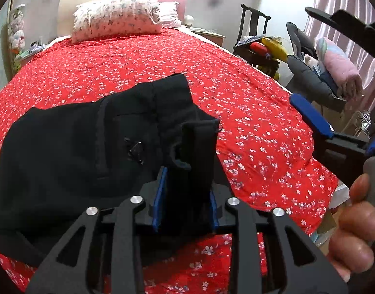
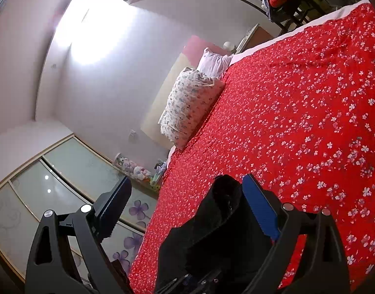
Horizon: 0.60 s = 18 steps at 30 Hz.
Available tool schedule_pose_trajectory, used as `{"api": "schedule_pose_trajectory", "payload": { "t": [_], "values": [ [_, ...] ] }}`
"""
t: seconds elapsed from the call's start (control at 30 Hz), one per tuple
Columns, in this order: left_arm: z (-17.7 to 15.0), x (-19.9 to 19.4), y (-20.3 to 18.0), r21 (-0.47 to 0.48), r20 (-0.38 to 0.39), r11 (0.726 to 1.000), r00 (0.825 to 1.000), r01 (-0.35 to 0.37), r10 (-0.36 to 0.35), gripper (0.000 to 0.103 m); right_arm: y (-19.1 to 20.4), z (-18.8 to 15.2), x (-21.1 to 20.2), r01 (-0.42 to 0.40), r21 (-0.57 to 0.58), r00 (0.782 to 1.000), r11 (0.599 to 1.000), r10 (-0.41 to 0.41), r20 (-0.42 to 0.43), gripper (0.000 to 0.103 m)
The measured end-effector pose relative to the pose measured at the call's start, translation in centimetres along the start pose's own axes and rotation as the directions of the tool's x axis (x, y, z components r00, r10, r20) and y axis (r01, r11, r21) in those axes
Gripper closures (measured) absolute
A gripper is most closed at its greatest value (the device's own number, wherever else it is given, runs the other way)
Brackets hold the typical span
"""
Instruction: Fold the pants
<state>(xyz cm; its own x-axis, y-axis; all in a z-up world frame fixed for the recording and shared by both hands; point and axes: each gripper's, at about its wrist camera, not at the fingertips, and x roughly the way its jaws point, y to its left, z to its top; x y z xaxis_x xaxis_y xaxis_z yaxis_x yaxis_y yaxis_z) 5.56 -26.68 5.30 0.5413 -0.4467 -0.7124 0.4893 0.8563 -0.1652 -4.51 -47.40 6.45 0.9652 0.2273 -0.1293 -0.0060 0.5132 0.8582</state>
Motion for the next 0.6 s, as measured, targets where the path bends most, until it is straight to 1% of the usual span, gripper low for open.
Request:
{"api": "schedule_pose_trajectory", "payload": {
  "t": [0.03,0.07,0.1,0.13,0.17,0.2,0.23,0.27,0.3,0.33,0.37,0.4,0.43,0.47,0.5,0.53,0.57,0.6],
  "values": [
    [0.1,0.0,0.0,-0.001,-0.009,1.0,1.0,0.004,-0.004,0.057,0.1,0.0,0.0,0.003,-0.006,1.0,1.0,-0.003,-0.001,0.009],
    [0.1,-0.3,-0.1,0.005,-0.011,0.999,0.999,0.041,-0.041,0.045,0.1,0.0,0.0,0.004,-0.009,1.0,1.0,-0.004,-0.001,0.009],
    [0.2,-0.8,-0.3,0.012,-0.015,0.997,0.997,0.081,-0.081,0.028,0.0,0.0,0.0,0.005,-0.011,1.0,1.0,-0.005,-0.002,0.009],
    [0.0,-1.5,-0.3,0.01,-0.002,0.997,0.997,0.073,-0.073,0.026,0.0,0.2,-0.1,0.001,-0.01,1.0,1.0,-0.001,-0.008,0.009],
    [0.0,-2.5,-0.2,0.011,0.017,0.997,0.997,0.077,-0.077,0.025,-0.1,0.3,-0.3,0.0,-0.006,1.0,1.0,0.0,0.002,0.009],
    [-0.1,-3.1,0.1,0.012,0.021,0.995,0.995,0.097,-0.097,0.018,-0.2,0.6,-0.9,-0.004,-0.003,1.0,1.0,0.004,0.02,0.009],
    [-0.2,-3.8,0.5,0.012,0.019,0.99,0.99,0.139,-0.139,0.003,-0.4,0.9,-1.2,-0.004,-0.007,0.999,1.0,0.004,0.035,0.009],
    [-0.5,-5.0,1.3,0.001,0.036,0.982,0.982,0.187,-0.187,0.002,-0.4,1.2,-1.6,0.0,-0.012,0.999,1.0,0.0,0.048,0.009],
    [-0.9,-6.4,2.5,-0.018,0.081,0.98,0.977,0.201,-0.199,0.002,-0.5,1.4,-2.0,0.0,-0.017,0.998,1.0,0.001,0.056,0.009],
    [-1.1,-7.3,3.3,-0.031,0.115,0.98,0.975,0.197,-0.193,0.002,-0.5,1.6,-2.2,-0.016,-0.02,0.999,1.0,0.017,0.051,0.009],
    [-1.4,-8.4,4.9,-0.048,0.156,0.982,0.973,0.18,-0.171,0.002,-0.6,1.7,-2.0,-0.039,-0.022,0.999,0.999,0.04,0.029,0.009],
    [-1.5,-9.2,6.7,-0.074,0.188,0.986,0.973,0.147,-0.131,0.002,-0.4,1.5,-1.4,-0.085,-0.025,0.996,0.996,0.084,-0.033,0.009],
    [-1.4,-9.6,8.5,-0.111,0.206,0.989,0.975,0.102,-0.078,0.002,-0.1,1.1,-0.6,-0.127,-0.022,0.987,0.992,0.124,-0.097,0.009],
    [-1.4,-9.7,9.9,-0.142,0.208,0.988,0.978,0.067,-0.037,0.002,0.2,0.5,0.6,-0.183,-0.008,0.966,0.983,0.179,-0.185,0.009],
    [-1.5,-9.7,11.5,-0.183,0.203,0.982,0.979,0.041,-0.003,0.002,0.5,-0.2,1.5,-0.218,0.009,0.945,0.976,0.213,-0.248,0.009],
    [-1.5,-9.7,12.9,-0.221,0.196,0.975,0.98,0.032,0.013,0.002,1.0,-1.2,2.9,-0.252,0.025,0.91,0.967,0.245,-0.335,0.009],
    [-1.7,-9.5,14.2,-0.262,0.185,0.965,0.983,0.028,0.021,0.002,1.4,-2.0,3.6,-0.262,0.022,0.888,0.965,0.25,-0.385,0.009],
    [-1.9,-9.3,15.2,-0.288,0.173,0.957,0.985,0.028,0.023,0.002,2.0,-2.9,4.5,-0.259,-0.005,0.87,0.966,0.231,-0.436,0.009]
  ]
}}
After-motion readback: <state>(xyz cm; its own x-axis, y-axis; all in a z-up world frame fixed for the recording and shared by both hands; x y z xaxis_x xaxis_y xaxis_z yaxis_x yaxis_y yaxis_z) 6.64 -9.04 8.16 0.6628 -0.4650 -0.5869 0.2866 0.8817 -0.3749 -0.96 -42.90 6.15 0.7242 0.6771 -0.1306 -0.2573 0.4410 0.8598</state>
